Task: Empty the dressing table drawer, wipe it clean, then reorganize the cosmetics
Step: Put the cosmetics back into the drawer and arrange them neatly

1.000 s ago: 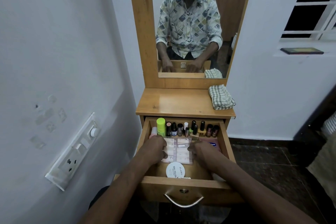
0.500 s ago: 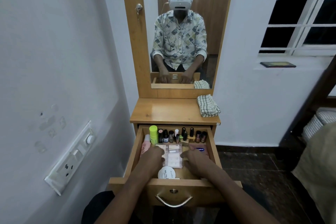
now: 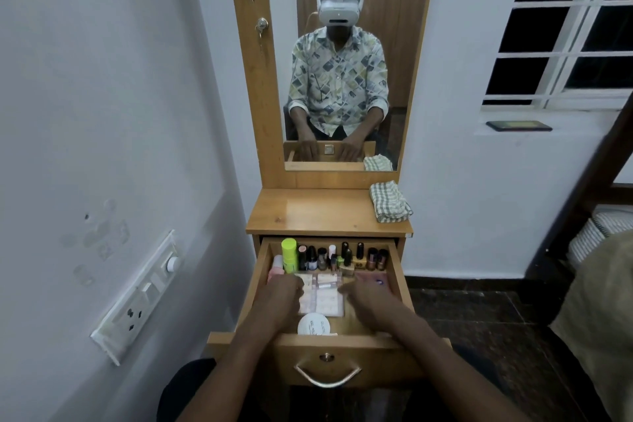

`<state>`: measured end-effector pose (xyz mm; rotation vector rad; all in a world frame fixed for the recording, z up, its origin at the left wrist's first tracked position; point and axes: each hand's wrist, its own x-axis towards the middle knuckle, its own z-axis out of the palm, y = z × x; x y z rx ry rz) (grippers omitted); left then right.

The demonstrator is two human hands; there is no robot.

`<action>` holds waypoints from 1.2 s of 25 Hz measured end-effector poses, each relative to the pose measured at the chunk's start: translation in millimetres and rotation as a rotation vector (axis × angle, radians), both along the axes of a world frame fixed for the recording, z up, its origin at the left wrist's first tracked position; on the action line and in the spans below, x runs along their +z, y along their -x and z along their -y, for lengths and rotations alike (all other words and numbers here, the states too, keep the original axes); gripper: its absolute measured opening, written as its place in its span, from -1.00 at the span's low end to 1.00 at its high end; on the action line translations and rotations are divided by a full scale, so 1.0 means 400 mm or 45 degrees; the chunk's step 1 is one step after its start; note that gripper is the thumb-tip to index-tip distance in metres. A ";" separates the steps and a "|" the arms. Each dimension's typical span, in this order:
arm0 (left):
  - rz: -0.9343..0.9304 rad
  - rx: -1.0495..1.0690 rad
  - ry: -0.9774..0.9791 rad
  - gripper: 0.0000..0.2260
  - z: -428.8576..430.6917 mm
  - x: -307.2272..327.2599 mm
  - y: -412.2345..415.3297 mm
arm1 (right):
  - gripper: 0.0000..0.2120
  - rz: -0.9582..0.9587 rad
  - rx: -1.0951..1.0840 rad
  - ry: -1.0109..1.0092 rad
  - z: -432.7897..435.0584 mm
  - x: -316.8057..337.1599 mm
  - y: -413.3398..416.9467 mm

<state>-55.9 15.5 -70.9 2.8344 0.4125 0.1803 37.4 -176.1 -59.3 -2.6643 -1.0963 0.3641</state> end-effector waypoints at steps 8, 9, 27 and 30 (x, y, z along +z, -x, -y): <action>0.635 0.128 0.417 -0.93 0.104 0.103 0.155 | -0.87 -0.076 -0.218 -0.474 0.115 0.161 0.101; 0.707 0.115 0.403 -0.87 0.137 0.088 0.186 | -0.94 -0.156 -0.255 -0.520 0.126 0.169 0.146; 0.776 1.337 2.184 -0.97 0.314 -0.178 0.217 | -0.63 -1.232 -1.160 -1.191 0.054 -0.219 0.329; 0.763 1.333 2.233 -0.96 0.303 -0.170 0.205 | -0.65 -1.244 -1.163 -1.224 0.041 -0.223 0.311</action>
